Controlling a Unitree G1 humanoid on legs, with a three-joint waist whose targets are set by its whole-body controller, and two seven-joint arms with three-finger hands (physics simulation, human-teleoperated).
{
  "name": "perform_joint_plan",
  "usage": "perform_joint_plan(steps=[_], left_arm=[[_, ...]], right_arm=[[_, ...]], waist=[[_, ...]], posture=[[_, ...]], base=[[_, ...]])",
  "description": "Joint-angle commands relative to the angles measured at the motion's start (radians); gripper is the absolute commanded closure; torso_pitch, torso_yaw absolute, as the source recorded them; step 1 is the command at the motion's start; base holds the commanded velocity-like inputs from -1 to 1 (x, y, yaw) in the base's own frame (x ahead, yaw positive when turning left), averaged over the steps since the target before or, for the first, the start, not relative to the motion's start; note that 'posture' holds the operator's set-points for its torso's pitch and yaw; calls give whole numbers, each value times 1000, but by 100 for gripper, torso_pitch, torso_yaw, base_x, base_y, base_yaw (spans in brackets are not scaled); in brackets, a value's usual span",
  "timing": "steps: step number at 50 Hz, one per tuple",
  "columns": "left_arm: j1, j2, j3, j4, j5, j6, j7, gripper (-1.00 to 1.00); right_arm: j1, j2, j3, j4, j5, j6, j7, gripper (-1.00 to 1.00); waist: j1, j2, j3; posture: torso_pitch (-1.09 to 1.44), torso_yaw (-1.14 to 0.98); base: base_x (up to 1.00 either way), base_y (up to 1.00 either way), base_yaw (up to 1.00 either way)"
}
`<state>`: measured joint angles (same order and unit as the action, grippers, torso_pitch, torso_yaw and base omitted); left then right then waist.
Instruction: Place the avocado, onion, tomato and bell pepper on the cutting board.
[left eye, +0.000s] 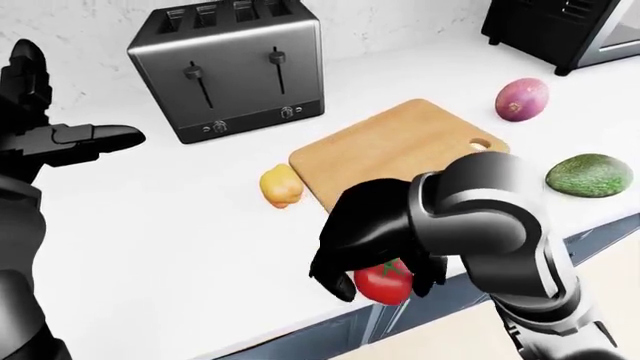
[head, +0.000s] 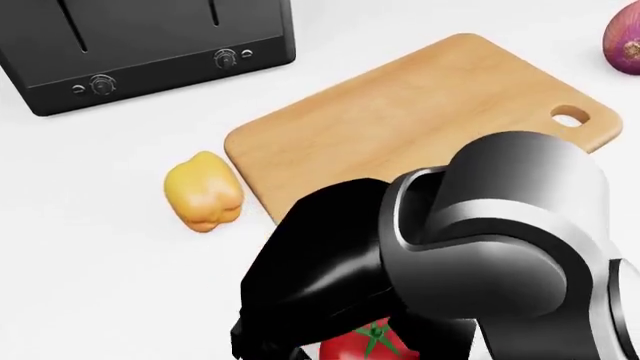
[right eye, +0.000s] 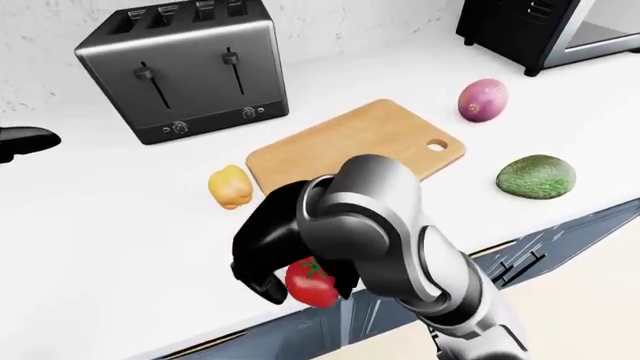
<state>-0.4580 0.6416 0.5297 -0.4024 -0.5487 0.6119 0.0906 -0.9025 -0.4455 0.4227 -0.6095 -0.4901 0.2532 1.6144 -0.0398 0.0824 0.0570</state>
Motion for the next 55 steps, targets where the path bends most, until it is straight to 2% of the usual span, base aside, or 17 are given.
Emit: perform_joint_plan(steps=[1,6,9,14,15,19,27,31,36,37,38,39,45,55], left_arm=[[-24,18,16,-23,5,-26,4,-100],[-23,16,14,-24,15,-36,0,-100],[-33,17,4,-12,64,-92,0,-100],[-52,16,-39,0,134,-126,-32,-100],[-62,27,-63,-2,161,-123,-51,-100],[-131,24,-89,-14,172,-77,-99,-100],[-198,30,-100,5,178,-22,-129,-100],[-232,35,-108,23,171,-40,-150,-100],[-279,47,-160,60,203,-25,-178,-100],[-288,45,-171,73,213,-27,-194,-100],[-312,87,-290,141,281,-8,-299,-100],[-334,77,-304,163,323,-6,-345,-100],[-438,2,-326,239,497,-24,-502,-100],[-604,-51,-382,417,715,-145,-702,-100]], right_arm=[[-23,6,-34,-8,-14,-18,0,100],[-13,7,-40,-13,-13,-22,0,100],[-16,5,-48,-19,-4,-12,0,100],[-35,-15,-78,-27,27,14,0,100],[-45,-28,-94,-32,45,29,0,100],[-55,-69,-140,-35,88,40,0,100],[-117,-112,-205,-22,156,76,0,100],[-148,-130,-239,11,180,68,0,100],[-159,-156,-287,50,196,41,0,100],[-162,-160,-296,57,200,38,0,100],[-191,-175,-337,109,207,17,0,100],[-195,-176,-348,126,206,6,0,100],[-205,-190,-384,171,211,-19,0,100],[-213,-214,-430,223,222,-44,0,100]], waist=[[-3,4,-22],[-4,5,-23],[-4,5,-22],[-3,2,-22],[-2,1,-22],[2,-4,-20],[6,-13,-17],[6,-13,-17],[6,-17,-18],[6,-18,-18],[6,-19,-18],[6,-18,-18],[11,-28,-24],[10,-50,-25]], posture=[[0,0],[0,0],[0,0],[0,0],[0,0],[0,0],[0,0],[0,0],[0,0],[0,0],[0,0],[0,0],[0,0],[0,0]], base=[[0,0,0],[0,0,0],[0,0,0],[0,0,0],[0,0,0],[0,0,0],[0,0,0],[0,0,0],[0,0,0],[0,0,0],[0,0,0],[0,0,0],[0,0,0],[0,0,0]])
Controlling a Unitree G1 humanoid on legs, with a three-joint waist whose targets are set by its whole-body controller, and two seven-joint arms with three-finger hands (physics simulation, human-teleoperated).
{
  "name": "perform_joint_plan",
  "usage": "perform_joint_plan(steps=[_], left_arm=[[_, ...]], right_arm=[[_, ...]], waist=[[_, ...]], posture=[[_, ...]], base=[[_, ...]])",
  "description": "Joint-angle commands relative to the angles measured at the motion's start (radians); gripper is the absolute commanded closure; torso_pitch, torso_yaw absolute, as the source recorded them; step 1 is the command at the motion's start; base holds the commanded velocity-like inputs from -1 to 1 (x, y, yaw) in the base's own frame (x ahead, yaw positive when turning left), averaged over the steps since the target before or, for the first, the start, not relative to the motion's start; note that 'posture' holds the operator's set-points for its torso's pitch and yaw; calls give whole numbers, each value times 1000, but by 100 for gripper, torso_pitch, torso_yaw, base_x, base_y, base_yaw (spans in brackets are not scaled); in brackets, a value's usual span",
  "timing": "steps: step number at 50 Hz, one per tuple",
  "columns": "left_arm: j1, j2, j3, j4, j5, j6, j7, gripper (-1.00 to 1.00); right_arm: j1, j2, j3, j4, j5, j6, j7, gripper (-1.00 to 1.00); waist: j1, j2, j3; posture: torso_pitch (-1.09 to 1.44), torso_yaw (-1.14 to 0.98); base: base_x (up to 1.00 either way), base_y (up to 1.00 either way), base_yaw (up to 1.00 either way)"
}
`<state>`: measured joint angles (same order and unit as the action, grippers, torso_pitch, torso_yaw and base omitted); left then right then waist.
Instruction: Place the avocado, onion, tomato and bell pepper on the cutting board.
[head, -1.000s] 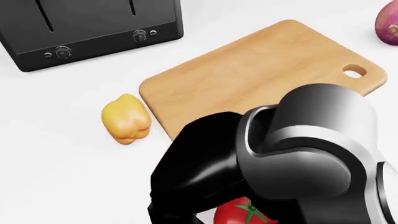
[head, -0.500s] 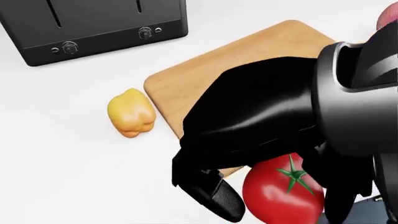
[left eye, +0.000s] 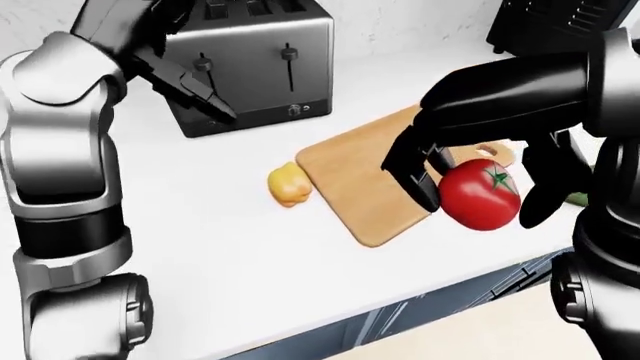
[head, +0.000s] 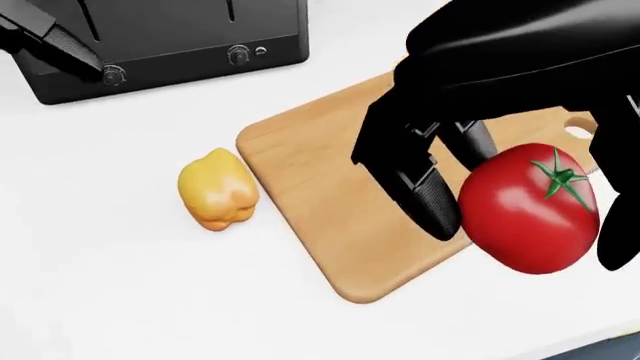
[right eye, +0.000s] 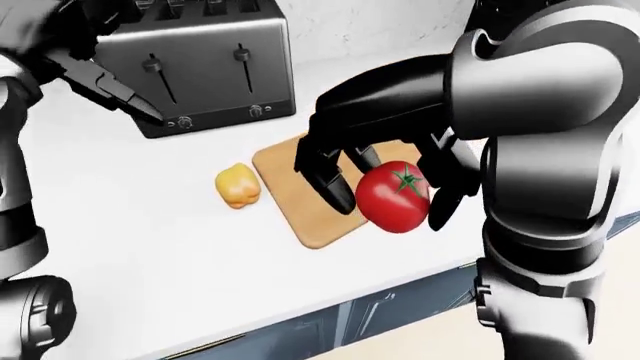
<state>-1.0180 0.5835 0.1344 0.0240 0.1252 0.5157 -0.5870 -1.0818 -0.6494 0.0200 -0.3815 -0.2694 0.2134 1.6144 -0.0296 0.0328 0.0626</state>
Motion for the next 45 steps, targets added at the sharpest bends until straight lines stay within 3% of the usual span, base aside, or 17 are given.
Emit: perform_joint_plan(steps=[1,11,20,27,45], left_arm=[[-58,3,7,4,63,-63,-44,-100],[-167,-34,-9,133,193,-166,-160,-100],[-224,-57,-39,132,298,-226,-330,-100],[-289,-90,-41,137,344,-258,-405,-100],[-230,-205,-88,28,427,-404,-597,-100]], right_arm=[[-37,-11,-30,1,1,-6,0,100],[-31,-39,-66,33,12,-32,0,100],[-11,-69,-91,64,18,-65,0,100],[-14,-80,-100,89,17,-82,0,100],[5,-115,-139,130,22,-121,0,100]], waist=[[0,-2,-31],[4,-16,-27],[11,-27,-20],[17,-35,-14],[26,-47,-14]], posture=[[0,0],[0,0],[0,0],[0,0],[0,0]], base=[[0,0,0],[0,0,0],[0,0,0],[0,0,0],[0,0,0]])
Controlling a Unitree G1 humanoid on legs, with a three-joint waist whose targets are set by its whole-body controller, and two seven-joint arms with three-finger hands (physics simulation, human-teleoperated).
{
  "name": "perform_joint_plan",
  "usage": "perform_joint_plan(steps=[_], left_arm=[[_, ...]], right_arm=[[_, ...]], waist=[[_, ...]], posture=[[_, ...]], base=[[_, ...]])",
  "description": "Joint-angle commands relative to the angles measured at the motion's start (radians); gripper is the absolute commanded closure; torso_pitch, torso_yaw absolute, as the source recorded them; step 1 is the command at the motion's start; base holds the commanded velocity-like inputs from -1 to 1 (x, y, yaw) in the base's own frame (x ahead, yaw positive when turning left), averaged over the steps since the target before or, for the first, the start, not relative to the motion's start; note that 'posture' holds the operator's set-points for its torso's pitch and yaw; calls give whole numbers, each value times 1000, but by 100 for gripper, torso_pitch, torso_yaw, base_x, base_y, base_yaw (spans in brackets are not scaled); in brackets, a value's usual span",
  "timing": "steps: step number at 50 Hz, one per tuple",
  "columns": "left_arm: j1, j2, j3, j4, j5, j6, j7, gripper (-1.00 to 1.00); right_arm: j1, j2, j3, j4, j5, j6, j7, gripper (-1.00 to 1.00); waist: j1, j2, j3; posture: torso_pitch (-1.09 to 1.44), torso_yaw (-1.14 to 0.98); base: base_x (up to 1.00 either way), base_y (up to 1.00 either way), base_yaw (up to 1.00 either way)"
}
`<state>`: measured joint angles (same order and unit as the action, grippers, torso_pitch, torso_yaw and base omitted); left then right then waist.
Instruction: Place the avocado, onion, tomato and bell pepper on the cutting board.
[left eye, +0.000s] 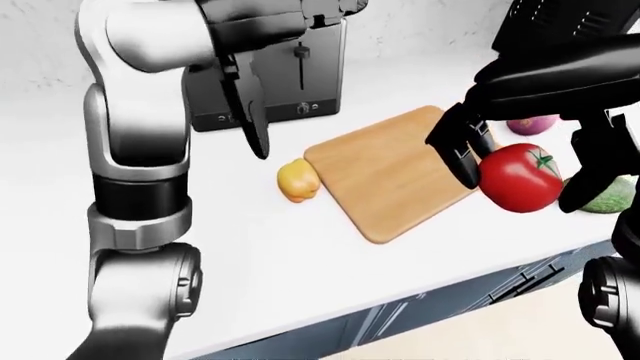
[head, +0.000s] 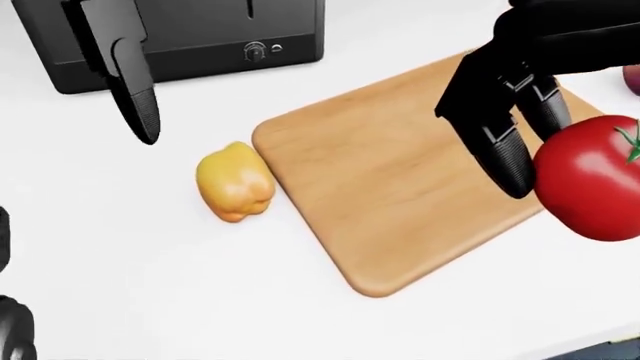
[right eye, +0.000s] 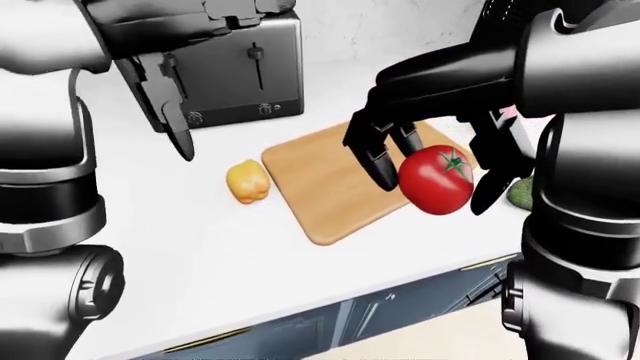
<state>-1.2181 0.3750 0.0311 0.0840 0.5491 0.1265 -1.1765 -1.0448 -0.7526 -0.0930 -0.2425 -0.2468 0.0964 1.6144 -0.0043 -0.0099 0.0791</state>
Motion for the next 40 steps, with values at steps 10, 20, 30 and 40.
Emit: perform_joint_plan(steps=[10,20,30,40], left_arm=[[49,-45,0,-80,54,-91,-106,-100],[67,-41,0,-82,81,-160,-192,-100],[65,-59,-12,-40,129,-220,-209,-100],[39,-71,-18,67,182,-312,-179,-100]], right_arm=[[-30,-15,-36,1,-1,-11,0,100],[-44,-22,-37,18,-2,-16,0,100],[-42,-30,-47,28,0,-22,0,100],[-49,-39,-49,41,5,-29,0,100]], waist=[[2,-6,-35],[1,-6,-37],[3,-10,-38],[4,-13,-38]], posture=[[0,0],[0,0],[0,0],[0,0]], base=[[0,0,0],[0,0,0],[0,0,0],[0,0,0]])
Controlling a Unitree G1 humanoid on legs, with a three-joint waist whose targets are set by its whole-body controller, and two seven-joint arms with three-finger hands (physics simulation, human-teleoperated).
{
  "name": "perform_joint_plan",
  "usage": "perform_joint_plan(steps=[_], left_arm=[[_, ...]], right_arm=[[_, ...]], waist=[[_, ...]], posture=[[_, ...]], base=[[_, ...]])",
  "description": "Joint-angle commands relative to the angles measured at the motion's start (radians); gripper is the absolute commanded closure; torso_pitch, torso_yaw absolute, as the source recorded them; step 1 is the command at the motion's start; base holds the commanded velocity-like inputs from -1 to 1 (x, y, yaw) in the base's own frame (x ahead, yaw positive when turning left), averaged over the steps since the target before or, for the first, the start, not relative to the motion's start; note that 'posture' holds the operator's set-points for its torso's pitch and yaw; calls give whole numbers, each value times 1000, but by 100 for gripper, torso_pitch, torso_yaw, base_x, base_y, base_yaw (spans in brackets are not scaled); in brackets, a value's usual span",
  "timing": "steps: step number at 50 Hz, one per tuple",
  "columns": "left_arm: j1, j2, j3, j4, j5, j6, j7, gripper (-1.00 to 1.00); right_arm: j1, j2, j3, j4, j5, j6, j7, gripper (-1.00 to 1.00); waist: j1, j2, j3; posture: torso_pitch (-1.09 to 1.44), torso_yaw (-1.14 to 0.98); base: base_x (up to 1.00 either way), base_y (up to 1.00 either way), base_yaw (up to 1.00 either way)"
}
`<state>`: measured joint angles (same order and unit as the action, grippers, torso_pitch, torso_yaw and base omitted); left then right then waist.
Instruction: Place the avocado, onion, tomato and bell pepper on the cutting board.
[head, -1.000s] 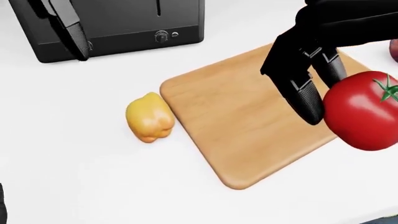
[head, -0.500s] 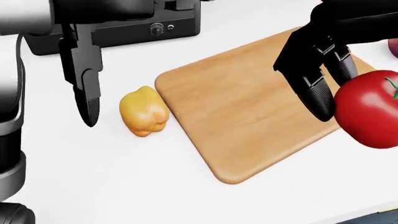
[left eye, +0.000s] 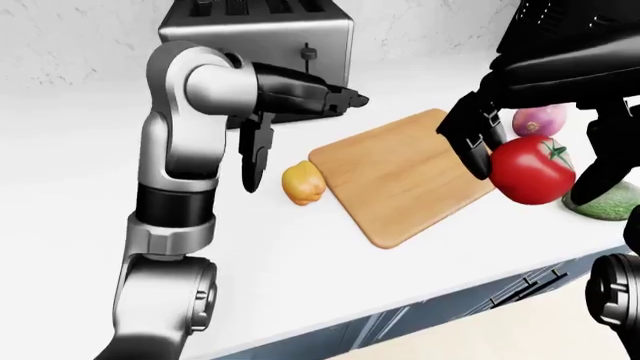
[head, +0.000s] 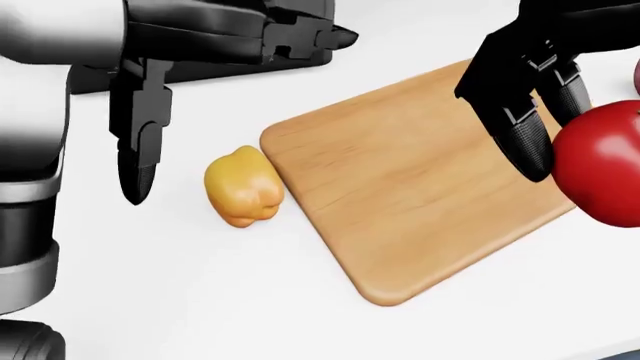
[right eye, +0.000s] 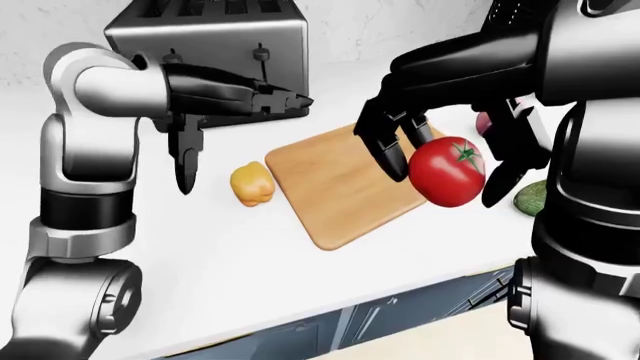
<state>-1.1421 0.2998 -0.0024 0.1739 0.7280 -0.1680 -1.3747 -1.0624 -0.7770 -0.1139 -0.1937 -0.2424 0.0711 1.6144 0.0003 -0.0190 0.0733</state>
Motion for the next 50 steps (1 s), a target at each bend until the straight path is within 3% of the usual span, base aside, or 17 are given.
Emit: perform_joint_plan(steps=[1,10,21,50], left_arm=[[-39,2,15,-22,5,-17,11,-100],[-38,-24,9,-36,21,-16,-18,-100],[-29,-38,-1,4,88,-93,35,-100],[62,-107,-23,-119,101,-66,-25,-100]], right_arm=[[-32,-17,-28,-8,3,-2,0,100],[-49,-19,-33,24,-7,-21,0,100],[-55,-23,-34,33,-7,-23,0,100],[-65,-32,-36,56,-9,-35,0,100]], waist=[[0,-4,-32],[1,-6,-29],[2,-8,-29],[2,-9,-32]], posture=[[0,0],[0,0],[0,0],[0,0]], base=[[0,0,0],[0,0,0],[0,0,0],[0,0,0]])
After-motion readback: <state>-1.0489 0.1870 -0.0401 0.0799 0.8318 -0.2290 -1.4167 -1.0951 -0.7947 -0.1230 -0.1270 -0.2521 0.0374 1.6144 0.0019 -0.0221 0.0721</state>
